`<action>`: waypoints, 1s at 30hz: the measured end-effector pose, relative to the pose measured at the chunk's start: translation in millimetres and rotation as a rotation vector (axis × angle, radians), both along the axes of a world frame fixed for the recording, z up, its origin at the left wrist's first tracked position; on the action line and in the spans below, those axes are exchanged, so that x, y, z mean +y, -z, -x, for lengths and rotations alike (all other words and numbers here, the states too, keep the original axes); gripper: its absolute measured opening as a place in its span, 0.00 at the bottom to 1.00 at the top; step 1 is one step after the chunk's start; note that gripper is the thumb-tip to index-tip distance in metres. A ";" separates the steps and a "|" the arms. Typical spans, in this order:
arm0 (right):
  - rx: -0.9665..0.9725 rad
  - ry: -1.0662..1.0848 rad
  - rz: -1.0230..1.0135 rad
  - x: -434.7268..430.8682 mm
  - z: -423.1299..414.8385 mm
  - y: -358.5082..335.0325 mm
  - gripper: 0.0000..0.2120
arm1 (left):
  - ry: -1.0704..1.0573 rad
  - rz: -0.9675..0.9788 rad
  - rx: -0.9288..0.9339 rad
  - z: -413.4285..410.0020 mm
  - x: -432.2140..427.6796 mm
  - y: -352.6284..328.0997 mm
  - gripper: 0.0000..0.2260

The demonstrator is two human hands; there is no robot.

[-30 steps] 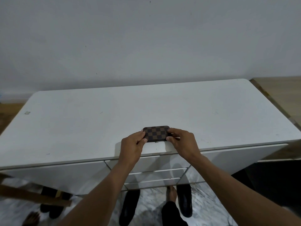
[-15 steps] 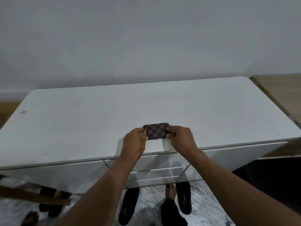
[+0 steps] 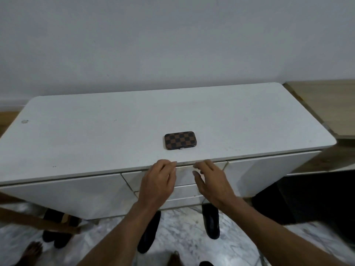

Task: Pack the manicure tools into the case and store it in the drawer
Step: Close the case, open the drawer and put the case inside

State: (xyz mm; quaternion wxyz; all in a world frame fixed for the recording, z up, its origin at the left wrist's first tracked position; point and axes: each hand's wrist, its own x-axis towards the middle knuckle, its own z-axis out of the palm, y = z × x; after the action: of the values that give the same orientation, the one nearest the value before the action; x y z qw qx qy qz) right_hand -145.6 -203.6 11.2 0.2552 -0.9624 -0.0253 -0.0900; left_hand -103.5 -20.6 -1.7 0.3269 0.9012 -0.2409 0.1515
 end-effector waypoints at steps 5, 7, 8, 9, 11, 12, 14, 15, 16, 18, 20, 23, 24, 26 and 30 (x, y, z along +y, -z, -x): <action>0.159 0.027 0.092 -1.6 13.1 29.4 0.17 | -0.071 -0.177 0.201 21.5 13.0 32.2 0.18; 0.185 0.036 0.091 -2.5 7.0 25.0 0.23 | -0.103 -0.295 0.223 16.6 15.7 36.9 0.21; 0.193 0.022 0.101 -3.0 3.7 24.0 0.25 | -0.104 -0.353 0.237 14.9 16.0 39.0 0.23; 0.211 0.005 0.114 -3.4 0.9 24.1 0.27 | -0.104 -0.404 0.257 14.8 15.8 40.9 0.24; 0.285 -0.011 0.128 -3.7 -1.6 27.3 0.31 | -0.138 -0.472 0.286 16.8 13.8 44.8 0.26; 0.330 -0.007 0.136 -3.5 -1.5 29.8 0.32 | -0.161 -0.495 0.297 18.7 12.6 47.6 0.27; 0.353 0.014 0.178 -2.6 -1.6 32.9 0.32 | -0.187 -0.523 0.322 21.5 10.2 47.1 0.29; 0.339 0.022 0.196 -2.1 -1.8 33.2 0.31 | -0.193 -0.537 0.332 22.0 10.0 45.8 0.29; 0.326 0.032 0.210 -1.4 -1.9 31.8 0.31 | -0.197 -0.563 0.340 22.5 10.1 43.7 0.29; 0.312 0.046 0.231 -0.3 -0.8 29.8 0.29 | -0.205 -0.616 0.336 24.8 11.2 37.7 0.28; 0.294 0.049 0.247 1.4 5.0 26.3 0.26 | -0.197 -0.620 0.307 28.8 13.4 33.4 0.27; 0.265 0.058 0.200 6.3 21.8 21.8 0.21 | -0.174 -0.537 0.290 39.8 13.3 29.3 0.29; 0.268 0.069 0.163 7.9 28.5 20.6 0.20 | -0.164 -0.503 0.298 45.4 12.6 27.8 0.31; 0.275 0.071 0.136 9.6 41.3 21.4 0.19 | -0.159 -0.445 0.371 58.5 10.6 23.6 0.29; 0.357 0.053 0.200 9.1 70.5 26.0 0.24 | -0.124 -0.417 0.516 92.8 13.0 22.4 0.26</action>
State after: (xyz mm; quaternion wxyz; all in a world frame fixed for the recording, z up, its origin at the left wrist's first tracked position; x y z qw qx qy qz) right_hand -216.1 -194.5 -14.8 0.1565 -0.9839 0.0371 0.0785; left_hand -196.3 -7.6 -24.1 0.1757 0.9703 -0.1205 -0.1145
